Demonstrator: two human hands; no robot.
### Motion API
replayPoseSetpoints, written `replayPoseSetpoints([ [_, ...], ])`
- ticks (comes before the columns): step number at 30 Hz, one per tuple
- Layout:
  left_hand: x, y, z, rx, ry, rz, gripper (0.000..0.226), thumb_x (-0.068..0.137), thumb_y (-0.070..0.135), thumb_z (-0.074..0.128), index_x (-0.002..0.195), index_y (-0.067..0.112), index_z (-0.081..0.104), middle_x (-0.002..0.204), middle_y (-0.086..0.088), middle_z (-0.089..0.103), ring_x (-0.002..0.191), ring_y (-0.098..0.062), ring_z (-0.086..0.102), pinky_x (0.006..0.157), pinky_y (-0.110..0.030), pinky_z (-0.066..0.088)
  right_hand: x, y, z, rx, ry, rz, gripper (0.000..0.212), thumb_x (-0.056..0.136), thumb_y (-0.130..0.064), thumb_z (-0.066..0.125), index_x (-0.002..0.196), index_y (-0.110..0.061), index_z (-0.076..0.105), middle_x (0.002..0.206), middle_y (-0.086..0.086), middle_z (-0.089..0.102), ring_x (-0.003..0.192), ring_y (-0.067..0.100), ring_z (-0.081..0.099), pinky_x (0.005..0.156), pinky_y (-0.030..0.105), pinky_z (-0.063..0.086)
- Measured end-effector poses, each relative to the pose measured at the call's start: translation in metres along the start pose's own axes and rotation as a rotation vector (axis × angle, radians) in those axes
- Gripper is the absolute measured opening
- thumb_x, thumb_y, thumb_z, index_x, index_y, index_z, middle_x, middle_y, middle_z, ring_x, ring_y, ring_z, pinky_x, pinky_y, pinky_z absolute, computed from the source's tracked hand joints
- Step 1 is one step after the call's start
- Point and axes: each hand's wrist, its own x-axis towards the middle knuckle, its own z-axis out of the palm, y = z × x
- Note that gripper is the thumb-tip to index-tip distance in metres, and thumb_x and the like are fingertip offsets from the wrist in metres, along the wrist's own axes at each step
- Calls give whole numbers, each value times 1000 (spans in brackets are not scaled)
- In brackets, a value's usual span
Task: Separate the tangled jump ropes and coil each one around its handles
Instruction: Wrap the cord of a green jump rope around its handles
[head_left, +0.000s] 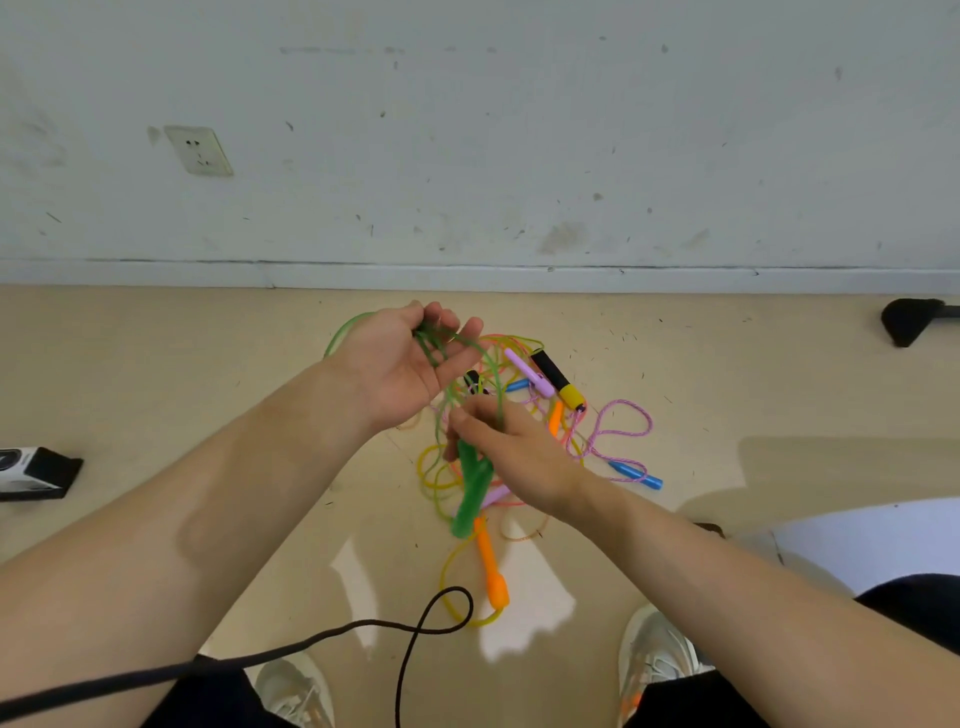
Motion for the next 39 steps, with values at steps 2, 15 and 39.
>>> replayPoseSetpoints([
  [2,5,1,-5,107,34,10,35,109,26,33,89,9,55,70,-6,67,66,-24,73,51,-31,59,-2,-4,0,56,-15,61,36,108,-29,39,83,-7,52,67,8,56,63,20,60,69,29,49],
  [15,11,-10,-32,1256,121,-162,63,90,70,48,117,13,53,118,-10,62,98,-30,70,67,-35,60,2,-30,-36,557,-14,346,41,105,-48,38,77,-19,45,57,-3,35,42,14,32,47,26,35],
  [39,-18,-65,-17,1027,-111,-26,34,97,39,60,112,8,59,88,-6,65,49,-10,42,41,-20,30,10,-28,-37,355,275,446,45,95,-60,47,87,-16,57,67,2,50,55,17,43,56,27,38],
])
